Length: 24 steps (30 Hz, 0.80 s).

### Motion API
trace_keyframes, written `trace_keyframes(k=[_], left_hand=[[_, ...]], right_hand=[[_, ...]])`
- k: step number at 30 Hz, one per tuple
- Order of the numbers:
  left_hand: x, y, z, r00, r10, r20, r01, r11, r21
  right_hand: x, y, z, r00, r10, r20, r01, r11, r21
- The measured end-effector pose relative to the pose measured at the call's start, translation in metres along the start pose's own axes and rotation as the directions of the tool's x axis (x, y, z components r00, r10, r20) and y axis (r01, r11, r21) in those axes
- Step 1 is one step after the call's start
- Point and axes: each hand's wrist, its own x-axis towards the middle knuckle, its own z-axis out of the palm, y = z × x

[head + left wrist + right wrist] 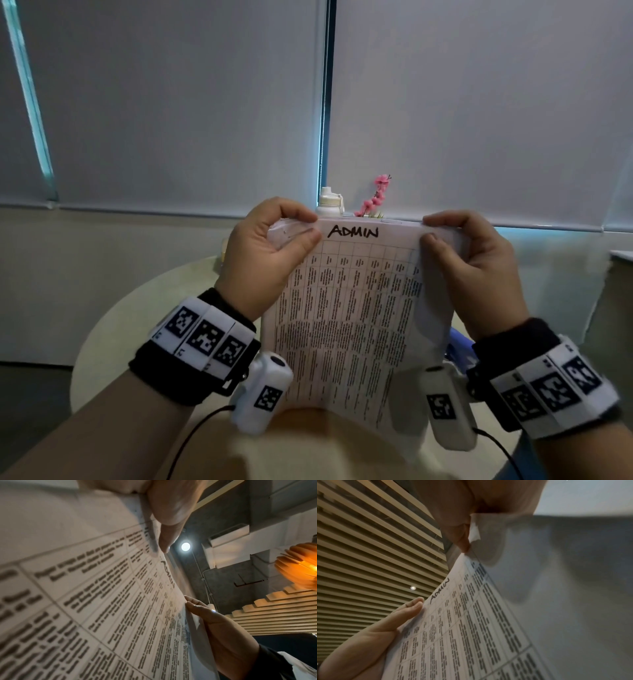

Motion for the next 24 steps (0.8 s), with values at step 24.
trace_keyframes(k=[24], left_hand=[[-0.048, -0.066, -0.021, 0.601, -0.597, 0.532, 0.553, 0.79, 0.263]], right_hand=[[-0.06, 0.05, -0.012, 0.7, 0.543, 0.464, -0.602, 0.798, -0.026]])
